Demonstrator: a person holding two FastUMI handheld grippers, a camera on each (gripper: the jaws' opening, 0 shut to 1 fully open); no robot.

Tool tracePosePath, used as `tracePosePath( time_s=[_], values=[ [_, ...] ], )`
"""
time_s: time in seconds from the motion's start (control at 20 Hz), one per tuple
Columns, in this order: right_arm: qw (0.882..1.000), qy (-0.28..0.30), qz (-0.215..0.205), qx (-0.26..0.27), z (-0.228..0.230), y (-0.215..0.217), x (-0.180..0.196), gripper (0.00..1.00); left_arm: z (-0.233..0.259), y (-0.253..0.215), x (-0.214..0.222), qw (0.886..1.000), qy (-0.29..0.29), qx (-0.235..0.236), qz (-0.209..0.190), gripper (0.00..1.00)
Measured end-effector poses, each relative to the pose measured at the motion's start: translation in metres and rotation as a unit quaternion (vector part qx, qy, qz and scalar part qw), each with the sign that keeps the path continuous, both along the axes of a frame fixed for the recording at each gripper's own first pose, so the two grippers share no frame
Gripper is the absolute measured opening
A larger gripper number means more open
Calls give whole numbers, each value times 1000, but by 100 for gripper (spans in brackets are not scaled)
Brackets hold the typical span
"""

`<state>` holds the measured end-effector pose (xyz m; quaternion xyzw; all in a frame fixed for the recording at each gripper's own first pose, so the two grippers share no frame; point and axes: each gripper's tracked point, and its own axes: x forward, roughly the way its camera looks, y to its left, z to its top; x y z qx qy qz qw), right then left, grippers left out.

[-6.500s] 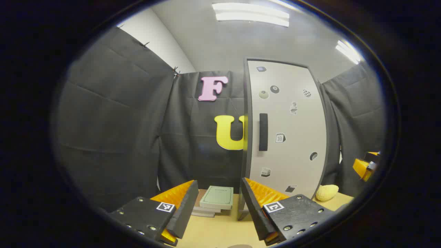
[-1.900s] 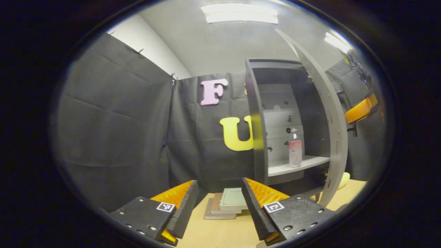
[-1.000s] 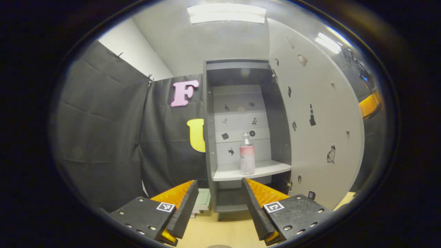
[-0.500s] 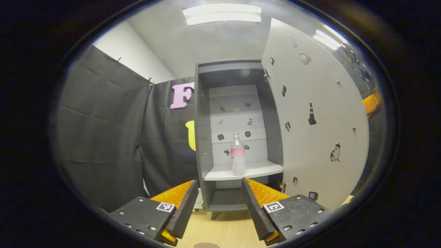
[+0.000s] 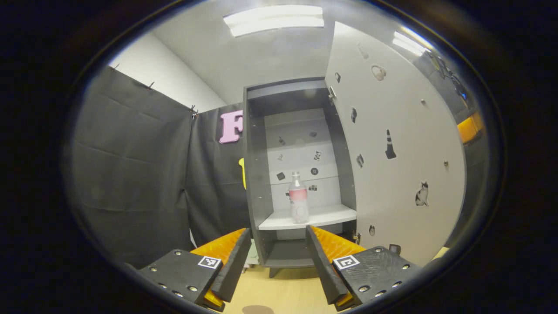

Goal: Open the cabinet door with the right hand, grasp the bottle in the cabinet with the left hand and place it on the coaster, then close the cabinet door with the right hand.

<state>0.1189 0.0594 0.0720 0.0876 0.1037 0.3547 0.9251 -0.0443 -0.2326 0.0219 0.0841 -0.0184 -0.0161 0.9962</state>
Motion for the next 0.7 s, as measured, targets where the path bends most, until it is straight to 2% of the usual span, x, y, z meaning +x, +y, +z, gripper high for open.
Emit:
tracePosePath(
  time_s=[0.05,0.1,0.2,0.3,0.35,0.4,0.55,0.65,0.7],
  values=[
    [1000,1,-3,-1,0,-1,-2,15,2,-1,0,1000,-3,2,3,76],
    [1000,-3,-4,-8,1,-3,-4,19,4,-1,1,1000,-5,4,3,76],
    [1000,-9,6,-6,3,-5,-17,19,6,-3,1,1000,-7,4,3,76],
    [1000,-16,-12,-3,5,-21,-21,21,8,-2,6,1000,-6,1,1,78],
    [1000,-20,-23,2,7,-31,-23,24,7,-3,10,1000,-6,-3,-2,76],
    [999,-19,-32,6,7,-37,-23,38,9,-4,14,1000,-6,-6,-7,76],
    [996,-27,-87,-10,-4,-63,-20,98,14,-10,32,1000,-8,-6,-23,76],
    [991,-29,-125,-24,-13,-79,-15,97,19,-12,45,999,-13,-11,-35,76],
    [989,-29,-144,-29,-17,-86,-11,92,21,-13,52,999,-13,-17,-42,76]
  ],
)
